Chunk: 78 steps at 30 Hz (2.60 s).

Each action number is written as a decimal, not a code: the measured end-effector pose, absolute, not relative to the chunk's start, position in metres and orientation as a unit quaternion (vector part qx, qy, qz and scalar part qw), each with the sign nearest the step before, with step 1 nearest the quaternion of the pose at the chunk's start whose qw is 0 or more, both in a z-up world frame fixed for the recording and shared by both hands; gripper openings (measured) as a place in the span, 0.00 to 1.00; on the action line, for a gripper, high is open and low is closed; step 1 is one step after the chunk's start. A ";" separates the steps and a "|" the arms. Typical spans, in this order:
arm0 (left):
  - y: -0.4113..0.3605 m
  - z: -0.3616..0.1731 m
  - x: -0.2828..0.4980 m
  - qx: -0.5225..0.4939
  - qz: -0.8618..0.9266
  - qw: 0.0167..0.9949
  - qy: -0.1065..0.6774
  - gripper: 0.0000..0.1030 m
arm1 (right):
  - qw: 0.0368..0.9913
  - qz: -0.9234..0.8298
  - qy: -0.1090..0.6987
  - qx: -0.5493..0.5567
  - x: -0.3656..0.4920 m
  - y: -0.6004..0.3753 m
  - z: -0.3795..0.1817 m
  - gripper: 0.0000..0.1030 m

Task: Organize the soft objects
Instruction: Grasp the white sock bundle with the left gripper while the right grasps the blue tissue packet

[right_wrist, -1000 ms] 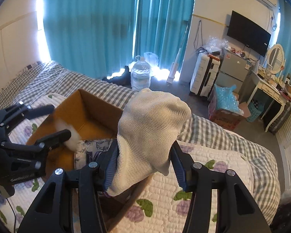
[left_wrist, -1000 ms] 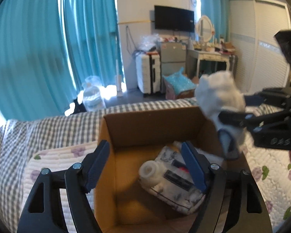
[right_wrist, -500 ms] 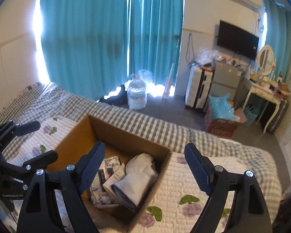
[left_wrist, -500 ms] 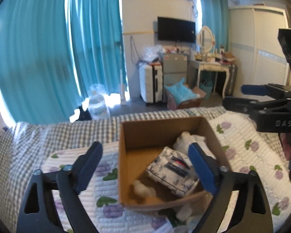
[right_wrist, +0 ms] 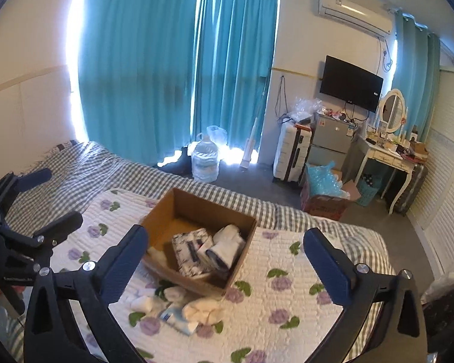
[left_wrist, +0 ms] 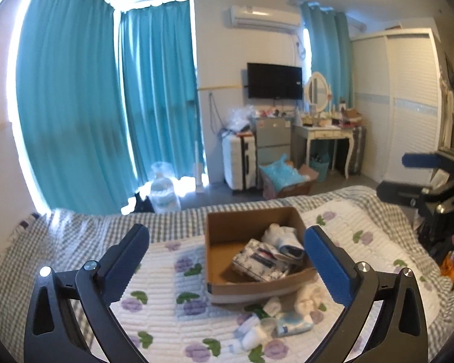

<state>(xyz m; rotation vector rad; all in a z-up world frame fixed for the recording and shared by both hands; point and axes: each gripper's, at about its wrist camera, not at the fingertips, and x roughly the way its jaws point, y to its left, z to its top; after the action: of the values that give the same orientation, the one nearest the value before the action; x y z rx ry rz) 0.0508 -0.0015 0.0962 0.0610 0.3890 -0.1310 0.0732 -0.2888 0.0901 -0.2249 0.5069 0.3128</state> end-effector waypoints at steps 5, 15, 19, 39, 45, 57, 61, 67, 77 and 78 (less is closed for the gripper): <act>0.002 0.052 0.058 0.002 -0.041 0.976 0.214 1.00 | 0.949 0.145 0.261 -0.099 0.053 -0.289 0.065 1.00; -0.008 -0.086 0.089 -0.001 -0.020 0.954 0.298 1.00 | 0.920 0.102 0.374 -0.057 0.101 -0.290 -0.085 1.00; -0.013 -0.124 0.094 0.002 -0.041 0.934 0.354 1.00 | 0.912 0.100 0.394 -0.049 0.109 -0.298 -0.129 1.00; -0.020 -0.147 0.094 -0.007 -0.091 0.900 0.426 0.32 | 0.903 0.105 0.417 -0.025 0.104 -0.296 -0.168 1.00; 0.000 -0.124 0.087 -0.017 -0.063 0.915 0.397 0.32 | 0.896 0.115 0.427 -0.043 0.101 -0.274 -0.179 1.00; 0.008 -0.136 0.093 -0.039 -0.062 0.904 0.421 0.32 | 0.874 0.108 0.472 -0.021 0.116 -0.243 -0.215 1.00; 0.007 -0.137 0.093 -0.036 -0.061 0.903 0.423 0.32 | 0.874 0.097 0.476 -0.019 0.122 -0.239 -0.219 0.76; 0.008 -0.132 0.090 -0.039 -0.055 0.906 0.417 0.32 | 0.874 0.116 0.472 -0.021 0.114 -0.239 -0.216 0.75; -0.004 -0.105 0.062 -0.029 -0.055 0.918 0.392 0.32 | 0.876 0.161 0.453 -0.027 0.075 -0.248 -0.187 0.75; -0.005 -0.102 0.057 -0.029 -0.055 0.919 0.390 0.32 | 0.877 0.168 0.449 -0.029 0.069 -0.249 -0.182 0.75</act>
<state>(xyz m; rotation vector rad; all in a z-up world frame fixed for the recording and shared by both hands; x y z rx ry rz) 0.0573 -0.0051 -0.1024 -0.0592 0.8013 -0.1121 0.0686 -0.2486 -0.1821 -0.0597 0.9356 0.3507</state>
